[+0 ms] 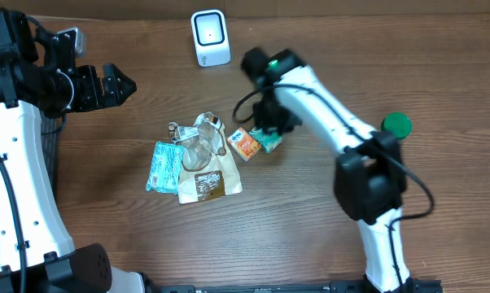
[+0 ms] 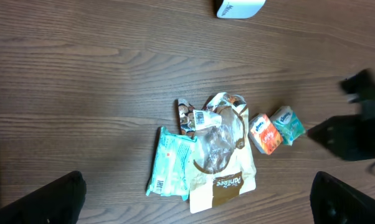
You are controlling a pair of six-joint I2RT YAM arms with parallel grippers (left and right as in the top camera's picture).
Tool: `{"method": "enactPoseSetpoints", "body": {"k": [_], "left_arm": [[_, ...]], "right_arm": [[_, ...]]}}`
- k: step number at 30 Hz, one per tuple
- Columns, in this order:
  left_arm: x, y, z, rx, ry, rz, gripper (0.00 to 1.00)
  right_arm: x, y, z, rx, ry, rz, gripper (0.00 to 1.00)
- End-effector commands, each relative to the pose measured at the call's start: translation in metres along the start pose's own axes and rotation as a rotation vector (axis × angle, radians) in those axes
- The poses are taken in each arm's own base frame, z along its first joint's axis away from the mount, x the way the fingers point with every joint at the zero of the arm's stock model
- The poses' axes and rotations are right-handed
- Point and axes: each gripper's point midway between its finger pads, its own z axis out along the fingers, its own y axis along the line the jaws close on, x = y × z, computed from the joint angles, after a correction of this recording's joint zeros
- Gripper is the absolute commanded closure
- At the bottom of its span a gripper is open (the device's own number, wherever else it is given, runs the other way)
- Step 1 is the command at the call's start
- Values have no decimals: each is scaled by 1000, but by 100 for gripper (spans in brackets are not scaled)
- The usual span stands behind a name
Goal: Scan the item barcode
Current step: 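Release the jar and move the right gripper over the item pile, then grasp the teal tissue pack beside the orange pack with the right gripper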
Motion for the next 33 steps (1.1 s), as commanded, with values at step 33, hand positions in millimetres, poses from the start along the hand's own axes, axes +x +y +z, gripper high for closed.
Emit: {"method": "enactPoseSetpoints", "body": {"k": [33], "left_arm": [[-1, -4, -4, -2, -12, 34, 1]], "right_arm": [[-3, -19, 42, -591, 17, -98, 54]]}}
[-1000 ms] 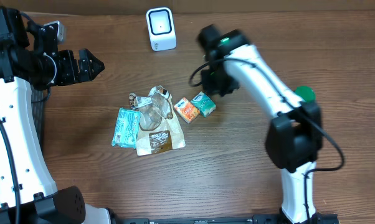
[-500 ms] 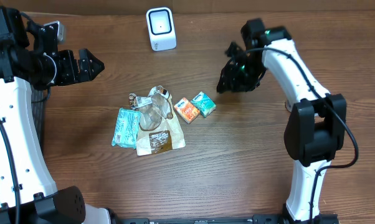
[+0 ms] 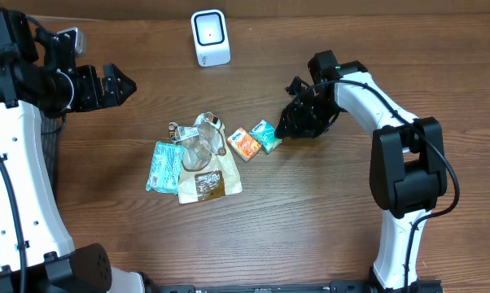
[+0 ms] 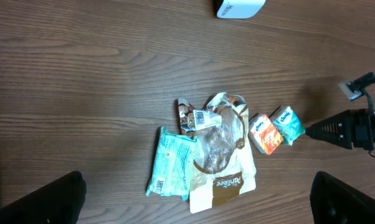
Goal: Scan the item barcode
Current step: 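Grasp the teal tissue pack beside the orange pack with the right gripper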
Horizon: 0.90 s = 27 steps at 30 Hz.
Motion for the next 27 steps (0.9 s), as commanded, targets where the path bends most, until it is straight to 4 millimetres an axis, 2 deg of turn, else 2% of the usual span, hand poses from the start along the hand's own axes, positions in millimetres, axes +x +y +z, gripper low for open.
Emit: {"method": "enactPoseSetpoints", "body": {"k": [1, 27], "left_arm": [[-1, -4, -4, -2, -12, 34, 0], [-1, -4, -4, -2, -12, 34, 0]], "right_arm": [[-2, 6, -1, -24, -14, 4, 54], [-4, 13, 9, 35, -19, -35, 54]]}}
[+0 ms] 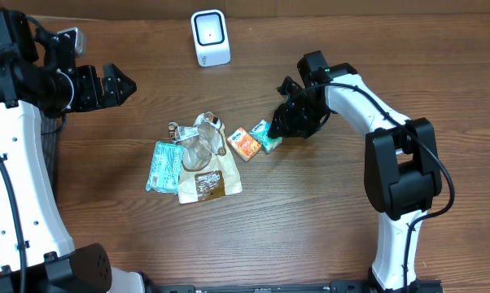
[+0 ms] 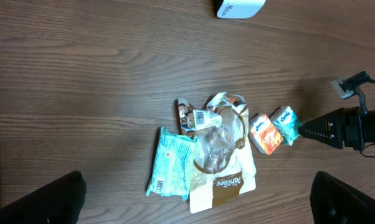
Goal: Scan the item barcode
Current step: 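Grasp the teal tissue pack beside the orange pack with the right gripper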
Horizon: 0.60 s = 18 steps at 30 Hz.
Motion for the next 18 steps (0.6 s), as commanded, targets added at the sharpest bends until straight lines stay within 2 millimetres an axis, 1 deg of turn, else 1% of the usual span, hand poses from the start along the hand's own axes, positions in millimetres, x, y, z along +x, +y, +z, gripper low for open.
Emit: {"method": "enactPoseSetpoints", "body": {"k": [1, 5, 11, 14, 17, 18], "left_arm": [[-1, -4, -4, -2, -12, 34, 0], [-1, -4, -4, -1, -12, 34, 0], [-1, -4, -4, -2, -12, 34, 0], [-1, -4, -4, -2, -12, 34, 1], [-1, -4, -4, -2, -12, 34, 0], [-1, -4, -4, -2, -12, 35, 0]], "right_arm": [[1, 0, -1, 2, -4, 4, 54], [2, -1, 2, 2, -3, 23, 55], [11, -11, 21, -10, -4, 69, 55], [17, -16, 29, -9, 3, 101, 63], [22, -17, 31, -12, 14, 110, 79], [22, -17, 31, -13, 17, 112, 87]]}}
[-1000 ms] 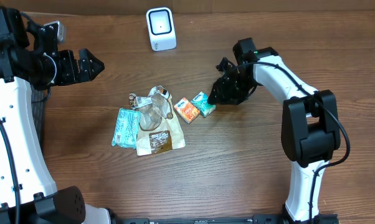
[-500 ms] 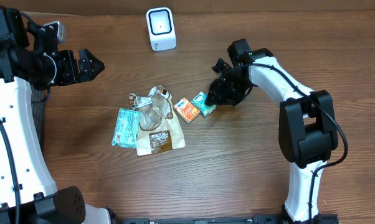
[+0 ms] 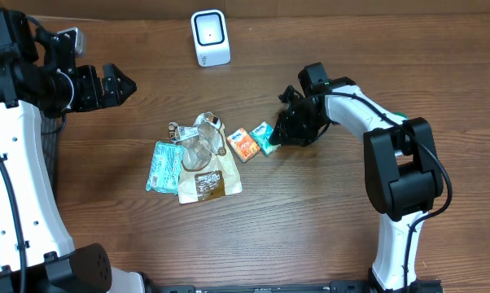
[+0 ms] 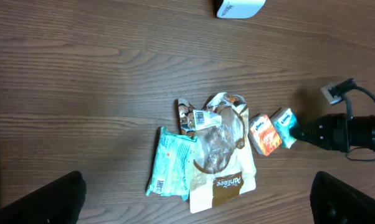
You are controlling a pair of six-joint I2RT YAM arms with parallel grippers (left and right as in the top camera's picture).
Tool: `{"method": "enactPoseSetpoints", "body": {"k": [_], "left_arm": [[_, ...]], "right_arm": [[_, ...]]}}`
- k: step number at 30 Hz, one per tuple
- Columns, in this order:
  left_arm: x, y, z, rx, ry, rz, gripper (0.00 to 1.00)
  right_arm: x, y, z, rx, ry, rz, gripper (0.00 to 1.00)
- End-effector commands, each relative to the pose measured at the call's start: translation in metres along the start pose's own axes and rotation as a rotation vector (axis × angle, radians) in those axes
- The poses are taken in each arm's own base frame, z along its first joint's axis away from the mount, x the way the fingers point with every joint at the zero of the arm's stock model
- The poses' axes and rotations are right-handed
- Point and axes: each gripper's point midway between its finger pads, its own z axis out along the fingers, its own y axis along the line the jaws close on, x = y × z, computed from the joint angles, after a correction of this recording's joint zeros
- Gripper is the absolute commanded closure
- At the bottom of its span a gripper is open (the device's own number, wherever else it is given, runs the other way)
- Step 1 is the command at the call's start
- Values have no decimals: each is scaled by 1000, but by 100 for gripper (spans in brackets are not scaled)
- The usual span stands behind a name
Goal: Scan the item barcode
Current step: 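Grasp the teal tissue pack beside the orange pack with the right gripper, then lift the teal tissue pack and carry it toward the right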
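A white barcode scanner (image 3: pixel 210 37) stands at the back of the table, and only its lower edge (image 4: pixel 239 7) shows in the left wrist view. Right of a heap of packets lie a small orange packet (image 3: pixel 244 145) and a small teal packet (image 3: pixel 264 137). My right gripper (image 3: pixel 282 133) lies low, its tip against the teal packet's (image 4: pixel 286 124) right edge. Its jaws are too dark to read. My left gripper (image 3: pixel 121 84) hangs open high over the left side, nothing between its fingers (image 4: pixel 38 199).
The heap holds a teal wipes packet (image 3: pixel 162 165), a tan and brown bag (image 3: pixel 206 177) and a clear wrapper with a barcode label (image 4: pixel 206 118). The right arm's link (image 3: pixel 355 106) stretches across the right half of the wooden table (image 3: pixel 310 220).
My right gripper has moved a little further left and now touches the teal packet, which has tilted slightly. The left arm and the heap are unchanged.
At first my right arm reached in from above, over the two small packets. Then the gripper lay low to their right, pointing at the teal packet with a gap. It stood closer after that, and now it is touching the packet.
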Motion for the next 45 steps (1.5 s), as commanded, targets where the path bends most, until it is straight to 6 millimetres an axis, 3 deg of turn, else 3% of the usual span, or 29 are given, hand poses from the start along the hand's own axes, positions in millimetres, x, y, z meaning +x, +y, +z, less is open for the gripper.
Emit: {"method": "enactPoseSetpoints", "body": {"k": [1, 2, 6, 10, 17, 23, 28, 45], "left_arm": [[-1, -4, -4, -2, -12, 34, 0], [-1, -4, -4, -2, -12, 34, 1], [-1, -4, -4, -1, -12, 34, 1], [-1, -4, -4, -1, -12, 34, 0], [-1, -4, -4, -1, -12, 34, 1], [-1, -4, -4, -2, -12, 34, 0], [-1, -4, -4, -2, -12, 34, 0], [-1, -4, -4, -2, -12, 34, 0]], "right_arm": [[11, -8, 5, 26, 29, 40, 92], [12, -6, 5, 10, 33, 46, 96], [14, 6, -2, -92, 46, 70, 96], [12, 21, -27, -213, 47, 105, 96], [0, 65, -107, -566, -59, 76, 96], [-4, 81, -165, -814, -127, 64, 96], [-4, 90, -201, -1015, -148, 47, 96], [-4, 88, -204, -1026, -146, 68, 96]]}}
